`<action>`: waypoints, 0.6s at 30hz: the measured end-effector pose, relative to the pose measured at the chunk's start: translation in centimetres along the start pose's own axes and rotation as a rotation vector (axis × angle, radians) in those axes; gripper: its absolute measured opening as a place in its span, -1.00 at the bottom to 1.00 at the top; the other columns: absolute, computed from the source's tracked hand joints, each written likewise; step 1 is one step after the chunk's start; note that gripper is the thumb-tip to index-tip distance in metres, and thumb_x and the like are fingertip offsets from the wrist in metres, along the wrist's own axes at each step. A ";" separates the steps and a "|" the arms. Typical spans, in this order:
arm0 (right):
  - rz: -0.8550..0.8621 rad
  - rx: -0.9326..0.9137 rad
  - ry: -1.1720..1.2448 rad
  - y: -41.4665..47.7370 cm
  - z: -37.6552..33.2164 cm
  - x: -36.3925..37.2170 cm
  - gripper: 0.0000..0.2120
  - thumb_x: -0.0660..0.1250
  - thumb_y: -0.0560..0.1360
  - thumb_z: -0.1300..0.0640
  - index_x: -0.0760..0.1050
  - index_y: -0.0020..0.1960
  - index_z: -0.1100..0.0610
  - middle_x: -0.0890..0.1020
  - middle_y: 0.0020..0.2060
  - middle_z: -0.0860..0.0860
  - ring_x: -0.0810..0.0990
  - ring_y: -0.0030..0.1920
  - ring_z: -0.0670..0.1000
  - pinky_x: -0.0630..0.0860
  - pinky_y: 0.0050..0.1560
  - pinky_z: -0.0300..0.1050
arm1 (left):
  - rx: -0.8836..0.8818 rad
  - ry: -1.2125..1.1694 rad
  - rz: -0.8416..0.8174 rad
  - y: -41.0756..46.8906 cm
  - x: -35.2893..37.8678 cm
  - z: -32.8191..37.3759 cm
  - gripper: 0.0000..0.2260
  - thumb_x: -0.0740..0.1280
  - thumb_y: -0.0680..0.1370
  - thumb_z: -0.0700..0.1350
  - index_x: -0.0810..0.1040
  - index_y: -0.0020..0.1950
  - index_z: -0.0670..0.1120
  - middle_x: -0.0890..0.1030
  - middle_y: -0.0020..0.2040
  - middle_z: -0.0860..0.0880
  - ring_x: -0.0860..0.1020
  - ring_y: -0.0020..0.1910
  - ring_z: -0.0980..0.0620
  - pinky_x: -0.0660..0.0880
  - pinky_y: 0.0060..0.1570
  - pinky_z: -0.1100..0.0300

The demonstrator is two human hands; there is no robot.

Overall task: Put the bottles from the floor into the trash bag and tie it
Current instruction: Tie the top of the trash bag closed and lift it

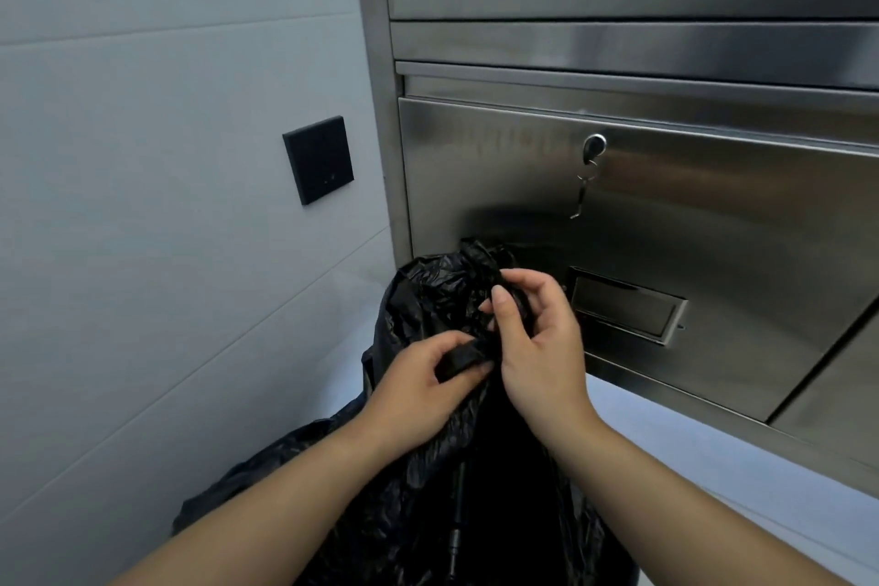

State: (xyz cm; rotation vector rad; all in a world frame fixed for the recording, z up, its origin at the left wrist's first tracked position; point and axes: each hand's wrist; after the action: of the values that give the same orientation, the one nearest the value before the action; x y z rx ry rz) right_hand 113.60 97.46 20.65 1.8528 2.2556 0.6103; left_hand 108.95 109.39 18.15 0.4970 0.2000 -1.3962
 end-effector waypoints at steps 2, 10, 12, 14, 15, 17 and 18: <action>-0.009 0.006 -0.027 0.0 0.1 -0.5 -0.83 0.27 0.54 0.21 0.45 -0.03 -0.07 0.58 -0.23 -0.06 0.57 -0.19 -0.20 0.46 -0.10 -0.38 | 0.008 0.035 -0.050 -0.6 0.3 0.5 -0.85 0.34 0.45 0.04 0.56 0.00 0.15 0.65 -0.06 0.12 0.59 -0.03 0.22 0.50 0.02 0.26; -0.058 0.053 0.108 1.1 -0.9 -1.6 -0.85 0.27 0.54 0.21 0.48 -0.02 -0.04 0.60 -0.24 -0.04 0.59 -0.21 -0.17 0.50 -0.14 -0.32 | 0.117 0.154 -0.012 -0.4 1.2 2.9 -0.66 0.00 0.58 0.13 0.43 0.26 0.15 0.52 0.09 0.38 0.41 0.18 0.40 0.17 0.41 0.11; -0.048 0.061 0.120 1.3 -1.0 -1.6 -0.86 0.27 0.54 0.23 0.47 -0.03 -0.01 0.59 -0.26 -0.03 0.57 -0.24 -0.20 0.49 -0.17 -0.34 | 0.141 0.190 -0.040 -0.4 1.8 2.5 -0.70 0.03 0.60 0.05 0.46 0.20 0.02 0.58 0.03 0.16 0.51 0.06 0.23 0.37 0.21 0.12; -0.040 0.093 0.123 1.5 -0.9 -1.9 -0.87 0.26 0.54 0.23 0.47 -0.03 0.00 0.61 -0.30 -0.08 0.57 -0.26 -0.20 0.48 -0.19 -0.33 | 0.171 0.240 -0.044 -0.8 2.2 2.0 -0.75 0.05 0.62 0.02 0.41 0.18 -0.03 0.58 -0.04 0.05 0.52 -0.04 0.11 0.41 -0.06 0.18; -0.038 0.111 0.121 1.6 -0.7 -2.0 -0.87 0.26 0.54 0.23 0.47 -0.04 0.00 0.61 -0.34 -0.10 0.57 -0.27 -0.20 0.48 -0.18 -0.30 | 0.179 0.267 -0.035 -1.0 2.4 1.7 -0.77 0.06 0.62 0.02 0.38 0.19 -0.01 0.56 -0.08 0.06 0.51 -0.08 0.14 0.37 -0.13 0.22; -0.030 0.140 0.108 1.7 -0.5 -2.2 -0.88 0.26 0.54 0.21 0.47 -0.04 -0.01 0.62 -0.38 -0.13 0.57 -0.26 -0.20 0.46 -0.16 -0.23 | 0.169 0.267 -0.017 -1.4 2.6 1.3 -0.78 0.07 0.60 0.06 0.30 0.21 0.04 0.50 -0.17 0.14 0.48 -0.17 0.22 0.31 -0.25 0.33; -0.021 0.148 0.101 1.7 -0.4 -2.3 -0.89 0.26 0.55 0.20 0.47 -0.04 -0.01 0.62 -0.38 -0.14 0.56 -0.27 -0.19 0.45 -0.16 -0.20 | 0.162 0.258 -0.017 -1.6 2.7 1.1 -0.77 0.07 0.59 0.09 0.26 0.22 0.08 0.49 -0.21 0.15 0.48 -0.21 0.23 0.30 -0.29 0.38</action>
State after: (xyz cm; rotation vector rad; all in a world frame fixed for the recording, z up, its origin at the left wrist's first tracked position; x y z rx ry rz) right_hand 115.51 95.38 21.42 1.9011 2.4429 0.5595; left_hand 107.75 106.33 17.68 0.8125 0.3010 -1.3685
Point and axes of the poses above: each hand's wrist, its own y-axis towards the middle knuckle, its own x-axis out of the palm, z = x × y
